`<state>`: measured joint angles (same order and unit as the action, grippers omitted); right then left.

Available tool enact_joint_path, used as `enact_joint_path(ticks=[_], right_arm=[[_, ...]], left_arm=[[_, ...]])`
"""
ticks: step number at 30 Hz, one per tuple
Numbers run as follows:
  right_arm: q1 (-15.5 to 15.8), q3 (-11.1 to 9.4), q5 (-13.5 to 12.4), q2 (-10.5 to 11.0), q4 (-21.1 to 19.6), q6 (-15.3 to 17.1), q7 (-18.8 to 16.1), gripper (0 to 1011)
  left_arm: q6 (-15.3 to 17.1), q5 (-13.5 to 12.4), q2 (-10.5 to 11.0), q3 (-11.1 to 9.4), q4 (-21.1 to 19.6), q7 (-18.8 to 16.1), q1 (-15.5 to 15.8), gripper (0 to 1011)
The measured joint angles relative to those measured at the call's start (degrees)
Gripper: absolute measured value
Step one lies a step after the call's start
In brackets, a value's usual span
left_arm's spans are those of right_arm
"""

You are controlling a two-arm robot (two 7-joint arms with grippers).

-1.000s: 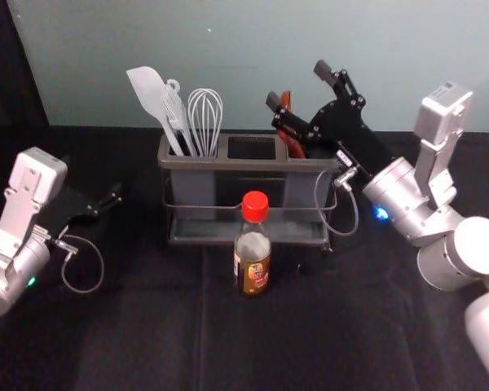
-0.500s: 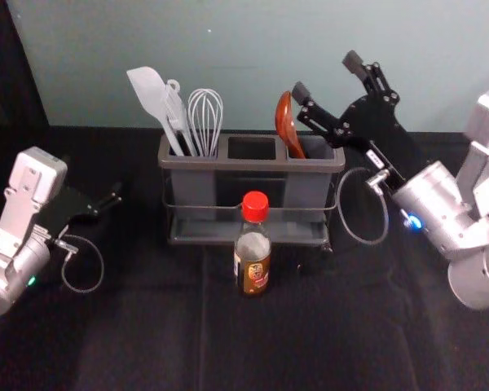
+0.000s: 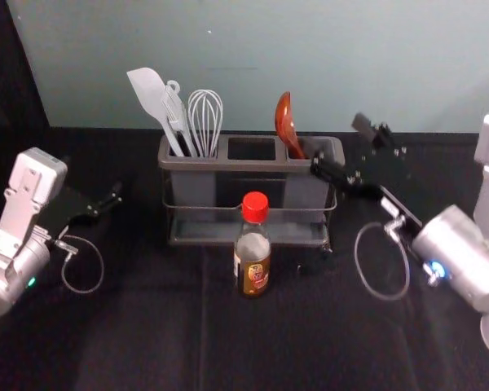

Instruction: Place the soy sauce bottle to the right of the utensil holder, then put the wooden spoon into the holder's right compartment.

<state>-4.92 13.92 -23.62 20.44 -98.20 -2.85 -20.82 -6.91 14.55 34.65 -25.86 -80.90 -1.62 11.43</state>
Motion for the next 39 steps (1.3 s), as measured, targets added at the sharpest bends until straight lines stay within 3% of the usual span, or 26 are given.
enact_joint_path(ticks=[6,13,39], right_arm=[[4.4,0.2,-0.4,1.6,-1.9,0.4,0.3,1004],[6.9,0.7,-0.1,2.2,-1.2,0.4,0.8,1004],[7.6,1.1,0.5,2.2,-0.3,0.1,0.7,1004]], left_arm=[[0.0,0.0,0.0,0.0,0.0,0.0,0.0,1005],[0.0,0.0,0.0,0.0,0.0,0.0,0.0,1005],[0.0,0.0,0.0,0.0,0.0,0.0,0.0,1005]])
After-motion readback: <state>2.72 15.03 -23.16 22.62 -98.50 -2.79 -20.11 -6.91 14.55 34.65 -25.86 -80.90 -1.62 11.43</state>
